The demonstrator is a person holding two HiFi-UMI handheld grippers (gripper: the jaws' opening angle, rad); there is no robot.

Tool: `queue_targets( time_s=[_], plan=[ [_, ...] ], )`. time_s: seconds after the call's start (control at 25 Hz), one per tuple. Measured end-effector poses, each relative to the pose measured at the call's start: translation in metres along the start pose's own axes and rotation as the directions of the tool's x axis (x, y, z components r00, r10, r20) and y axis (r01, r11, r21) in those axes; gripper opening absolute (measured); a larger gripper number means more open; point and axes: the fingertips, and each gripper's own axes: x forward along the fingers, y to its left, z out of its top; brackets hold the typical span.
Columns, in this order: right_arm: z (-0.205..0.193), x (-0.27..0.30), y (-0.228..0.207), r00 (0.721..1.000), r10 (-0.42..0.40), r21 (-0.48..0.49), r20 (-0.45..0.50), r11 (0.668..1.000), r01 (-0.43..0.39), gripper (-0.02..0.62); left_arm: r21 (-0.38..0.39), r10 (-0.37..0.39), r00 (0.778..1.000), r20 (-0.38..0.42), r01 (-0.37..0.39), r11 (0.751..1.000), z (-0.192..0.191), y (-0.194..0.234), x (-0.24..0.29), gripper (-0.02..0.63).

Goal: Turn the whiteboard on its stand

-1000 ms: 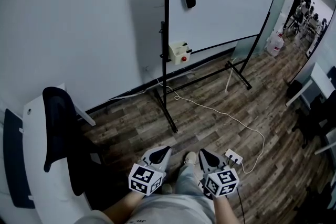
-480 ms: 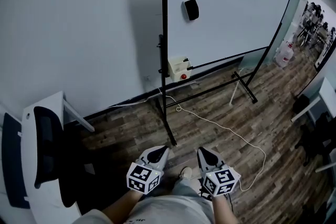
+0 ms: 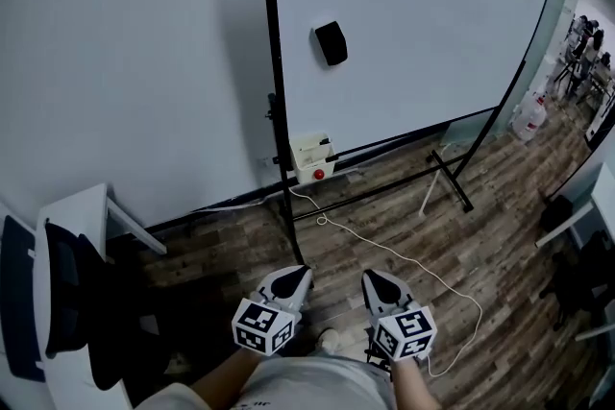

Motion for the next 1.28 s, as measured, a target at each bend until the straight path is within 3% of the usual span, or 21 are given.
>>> queue_targets(
  time_s=[0.28,0.84,1.28],
  plan=[
    [0.004,0.014,-0.042,1.0,-0.006,0.0,-0.014,1.0,0.006,0.007,-0.011,0.024,1.0,0.002,-0.024,1.0,0.009,0.009,0.033,0.011],
    [0.024,0.046,-0.046,0.999,-0.041,0.018,-0.004,0.999,0.042,0.006,0.022,0.002,0.999,-0.047,-0.001,1.0,0.02,0.047,0.054,0.011],
    [0.045,0.092,-0.046,1.0,-0.017,-0.016,0.006,1.0,0.017,0.006,0.054,0.068,0.997,-0.023,-0.067,0.996,0.05,0.11,0.072,0.012]
  ],
)
